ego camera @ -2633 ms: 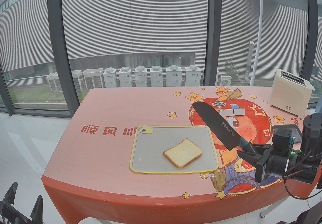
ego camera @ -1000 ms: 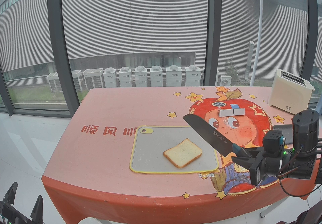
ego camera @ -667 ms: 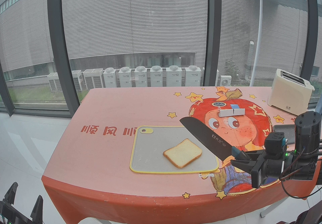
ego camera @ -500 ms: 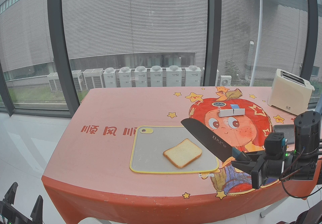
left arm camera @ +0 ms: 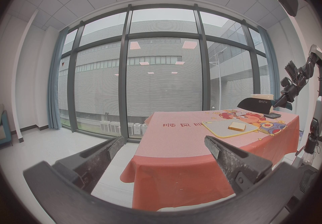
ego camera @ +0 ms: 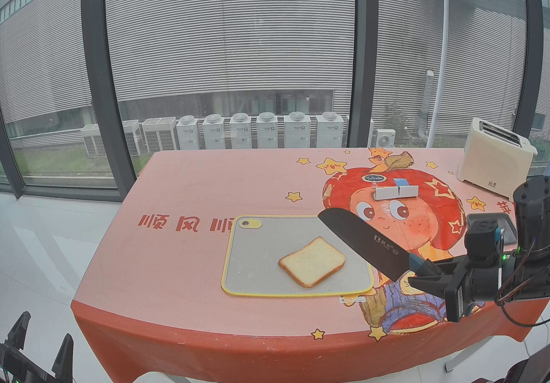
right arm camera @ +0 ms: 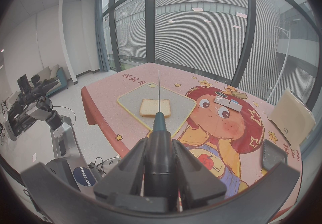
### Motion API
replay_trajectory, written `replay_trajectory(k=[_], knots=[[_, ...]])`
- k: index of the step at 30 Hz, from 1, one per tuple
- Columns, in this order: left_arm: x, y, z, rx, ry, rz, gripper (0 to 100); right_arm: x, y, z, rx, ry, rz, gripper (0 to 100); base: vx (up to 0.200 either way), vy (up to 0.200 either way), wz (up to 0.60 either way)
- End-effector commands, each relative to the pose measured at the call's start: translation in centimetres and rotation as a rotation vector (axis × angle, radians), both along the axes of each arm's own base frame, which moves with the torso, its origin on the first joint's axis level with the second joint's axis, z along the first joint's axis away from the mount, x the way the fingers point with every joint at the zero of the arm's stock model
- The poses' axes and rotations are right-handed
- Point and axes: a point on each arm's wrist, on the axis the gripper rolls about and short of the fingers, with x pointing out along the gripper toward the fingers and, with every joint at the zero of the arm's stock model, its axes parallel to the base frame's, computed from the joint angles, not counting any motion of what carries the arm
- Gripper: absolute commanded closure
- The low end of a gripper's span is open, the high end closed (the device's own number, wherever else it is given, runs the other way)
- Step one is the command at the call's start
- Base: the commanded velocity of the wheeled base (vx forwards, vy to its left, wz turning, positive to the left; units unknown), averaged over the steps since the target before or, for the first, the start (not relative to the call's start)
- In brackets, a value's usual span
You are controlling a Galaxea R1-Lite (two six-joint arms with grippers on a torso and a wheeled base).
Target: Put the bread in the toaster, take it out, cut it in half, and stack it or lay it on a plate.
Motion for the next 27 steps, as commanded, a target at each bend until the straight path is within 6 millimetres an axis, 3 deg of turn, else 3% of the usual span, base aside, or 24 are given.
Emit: replay_trajectory(k=[1,7,17,27], knots=[[0.1,0.0,-0.5,0.000,0.018,0.000,0,0.2,0.7,1.9,0.022,-0.023,0.018,100,0.000,0.000,0.00],[0.1,0.0,-0.5,0.000,0.018,0.000,0,1.6,2.4,2.1,0.000,0.007,0.037,100,0.000,0.000,0.00],[0.1,0.0,-0.5,0.000,0.018,-0.001,0,2.4,3.0,1.1,-0.026,0.043,0.034,100,0.000,0.000,0.00],[0.1,0.0,-0.5,0.007,0.018,-0.004,0,4.2,5.2,-1.6,-0.055,0.104,0.037,100,0.000,0.000,0.00]])
